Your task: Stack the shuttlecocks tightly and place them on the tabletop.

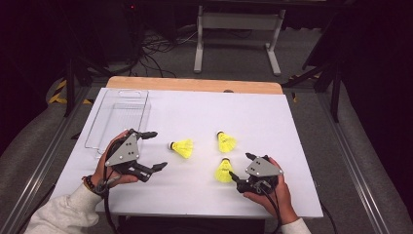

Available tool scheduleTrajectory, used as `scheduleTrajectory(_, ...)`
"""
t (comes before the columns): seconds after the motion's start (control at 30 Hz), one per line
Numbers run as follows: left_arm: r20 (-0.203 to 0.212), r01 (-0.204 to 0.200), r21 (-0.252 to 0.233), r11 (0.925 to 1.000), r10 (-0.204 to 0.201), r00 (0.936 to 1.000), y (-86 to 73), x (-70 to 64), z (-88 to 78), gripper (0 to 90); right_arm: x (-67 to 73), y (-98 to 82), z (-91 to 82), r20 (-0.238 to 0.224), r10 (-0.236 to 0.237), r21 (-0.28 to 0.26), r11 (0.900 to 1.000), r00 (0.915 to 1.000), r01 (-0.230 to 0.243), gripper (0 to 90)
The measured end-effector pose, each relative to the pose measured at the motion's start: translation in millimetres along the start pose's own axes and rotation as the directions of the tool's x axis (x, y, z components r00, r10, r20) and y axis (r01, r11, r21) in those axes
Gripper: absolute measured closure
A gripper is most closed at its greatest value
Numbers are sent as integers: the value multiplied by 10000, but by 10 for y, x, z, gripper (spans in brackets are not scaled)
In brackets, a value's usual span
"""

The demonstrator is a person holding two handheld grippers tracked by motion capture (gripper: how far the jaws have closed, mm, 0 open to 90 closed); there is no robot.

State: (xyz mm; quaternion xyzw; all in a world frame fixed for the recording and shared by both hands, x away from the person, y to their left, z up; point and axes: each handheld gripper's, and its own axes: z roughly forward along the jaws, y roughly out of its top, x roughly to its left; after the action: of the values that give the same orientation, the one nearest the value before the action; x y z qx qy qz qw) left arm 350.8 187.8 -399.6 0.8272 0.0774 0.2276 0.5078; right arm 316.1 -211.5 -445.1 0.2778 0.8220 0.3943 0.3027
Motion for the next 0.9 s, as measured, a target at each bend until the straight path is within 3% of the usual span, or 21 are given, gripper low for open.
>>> scheduleTrajectory(0.17,114,-35,-72,10000,36,9999,-81,-35,-78,85,22,-1,22,-101,-43,140,9999,9999,44,222)
scheduleTrajectory(0.37,-42,-20,-29,10000,20,10000,-182,-81,-152,82,43,1,41,-288,-113,246,9996,9995,120,256)
scheduleTrajectory(0.9,-374,709,205,9973,-701,9968,-539,-123,-470,80,108,38,141,-247,-418,870,9952,9988,438,548)
